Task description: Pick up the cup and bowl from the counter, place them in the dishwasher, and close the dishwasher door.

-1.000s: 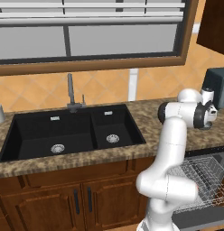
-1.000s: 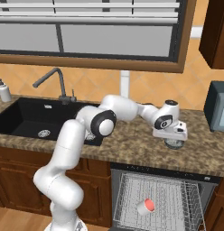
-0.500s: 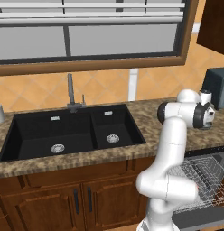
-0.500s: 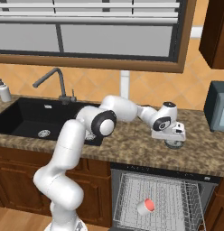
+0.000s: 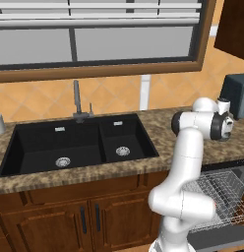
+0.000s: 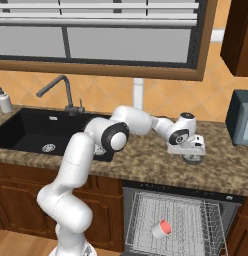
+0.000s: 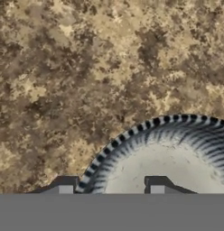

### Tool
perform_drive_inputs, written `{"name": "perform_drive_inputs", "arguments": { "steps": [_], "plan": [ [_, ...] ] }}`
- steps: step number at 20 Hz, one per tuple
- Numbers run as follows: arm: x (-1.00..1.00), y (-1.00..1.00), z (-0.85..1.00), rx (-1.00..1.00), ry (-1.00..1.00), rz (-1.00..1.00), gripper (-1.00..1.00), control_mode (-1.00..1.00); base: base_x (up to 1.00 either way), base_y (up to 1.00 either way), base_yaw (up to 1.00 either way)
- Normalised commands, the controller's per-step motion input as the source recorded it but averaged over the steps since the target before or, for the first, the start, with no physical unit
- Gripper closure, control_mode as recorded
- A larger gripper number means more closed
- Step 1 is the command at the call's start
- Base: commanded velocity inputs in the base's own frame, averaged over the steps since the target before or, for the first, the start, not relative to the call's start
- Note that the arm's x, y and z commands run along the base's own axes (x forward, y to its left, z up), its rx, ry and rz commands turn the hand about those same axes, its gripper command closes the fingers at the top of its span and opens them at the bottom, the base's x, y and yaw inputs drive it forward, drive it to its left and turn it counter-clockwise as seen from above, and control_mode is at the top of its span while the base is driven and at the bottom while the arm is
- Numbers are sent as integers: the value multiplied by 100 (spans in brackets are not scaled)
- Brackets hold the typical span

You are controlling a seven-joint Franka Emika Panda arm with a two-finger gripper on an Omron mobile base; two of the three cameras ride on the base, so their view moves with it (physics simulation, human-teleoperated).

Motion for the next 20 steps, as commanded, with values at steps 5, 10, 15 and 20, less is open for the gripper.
{"name": "perform_drive_inputs", "arguments": {
  "steps": [5,10,15,20],
  "plan": [
    [0,0,0,0,0,0,100,-100,0,0,0],
    [-8,0,37,-1,-3,-1,100,-100,0,0,0],
    [-55,1,58,-4,-14,0,100,-100,0,0,0],
    [-97,12,30,0,-10,-2,100,-100,0,0,0]
  ]
}}
